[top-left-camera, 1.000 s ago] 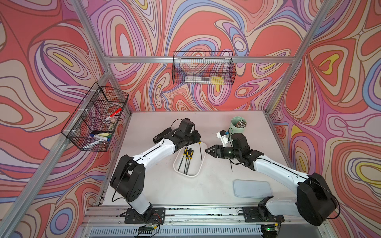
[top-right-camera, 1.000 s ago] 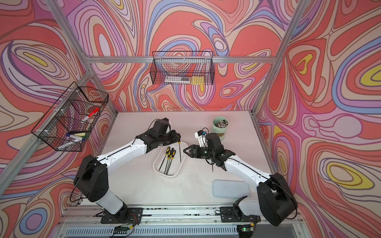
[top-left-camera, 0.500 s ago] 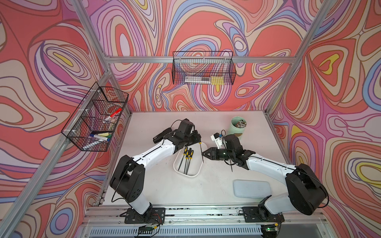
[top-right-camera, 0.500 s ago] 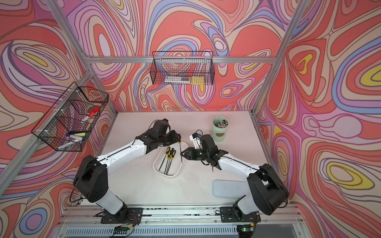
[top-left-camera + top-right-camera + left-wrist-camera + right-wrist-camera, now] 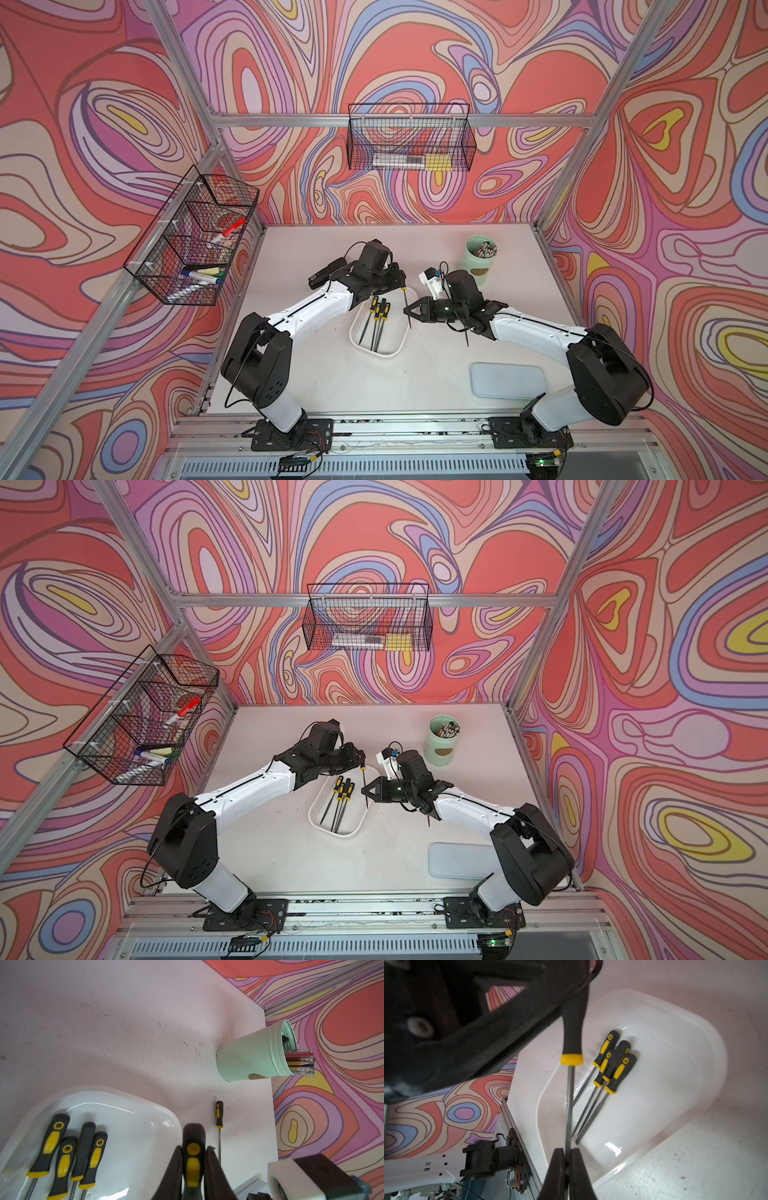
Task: Take the file tool out of the storage box
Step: Pick up the file tool from the storage box.
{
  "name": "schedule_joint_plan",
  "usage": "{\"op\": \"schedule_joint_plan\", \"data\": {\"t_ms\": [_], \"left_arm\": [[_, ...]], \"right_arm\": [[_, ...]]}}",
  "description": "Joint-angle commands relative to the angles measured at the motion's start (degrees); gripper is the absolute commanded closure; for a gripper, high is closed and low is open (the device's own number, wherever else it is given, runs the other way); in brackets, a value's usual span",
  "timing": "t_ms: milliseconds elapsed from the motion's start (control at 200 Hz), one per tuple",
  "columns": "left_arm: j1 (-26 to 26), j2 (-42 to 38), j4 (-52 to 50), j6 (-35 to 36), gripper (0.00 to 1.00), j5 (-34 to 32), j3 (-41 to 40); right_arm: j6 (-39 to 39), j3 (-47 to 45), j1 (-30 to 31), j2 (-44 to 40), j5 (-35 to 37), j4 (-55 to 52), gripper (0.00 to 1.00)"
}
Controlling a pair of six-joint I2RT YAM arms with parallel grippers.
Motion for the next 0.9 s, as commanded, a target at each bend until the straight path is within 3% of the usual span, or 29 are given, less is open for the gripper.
{"op": "schedule_joint_plan", "data": {"t_ms": [0,80,150,210,290,381,686,896], "left_arm": [[0.2,-1.4,1.1,0.9,0.86,0.7,0.5],[0.1,-0.7,-0.1,3.1,0.76,1.6,2.0],[0.2,0.4,-4.1,6.7,0.61,2.3,5.2],[0.3,1.1,-5.8,9.4,0.45,3.0,7.1],[0.4,1.6,-10.7,13.2,0.17,2.5,9.7],[0.9,1.5,-13.8,16.2,0.01,2.3,11.4],[1.1,-0.9,-28.6,28.2,0.01,0.8,16.6],[1.1,-5.2,-30.5,31.2,0.01,1.3,13.7]], "right_arm": [[-1.0,1.6,0.6,0.0,-0.2,1.1,1.0],[-1.6,1.8,0.6,-0.9,1.1,-0.3,1.0],[-2.7,2.2,0.6,-1.8,2.8,-2.8,1.0],[-3.4,2.2,0.6,-3.0,4.8,-4.8,1.0],[-4.4,2.9,0.6,-4.4,7.8,-8.9,1.0],[-5.4,3.8,0.6,-5.9,12.9,-14.5,1.0],[-6.5,9.1,0.6,-7.5,34.0,-38.3,1.0],[-4.2,10.2,0.6,-3.6,38.6,-43.3,1.0]]}}
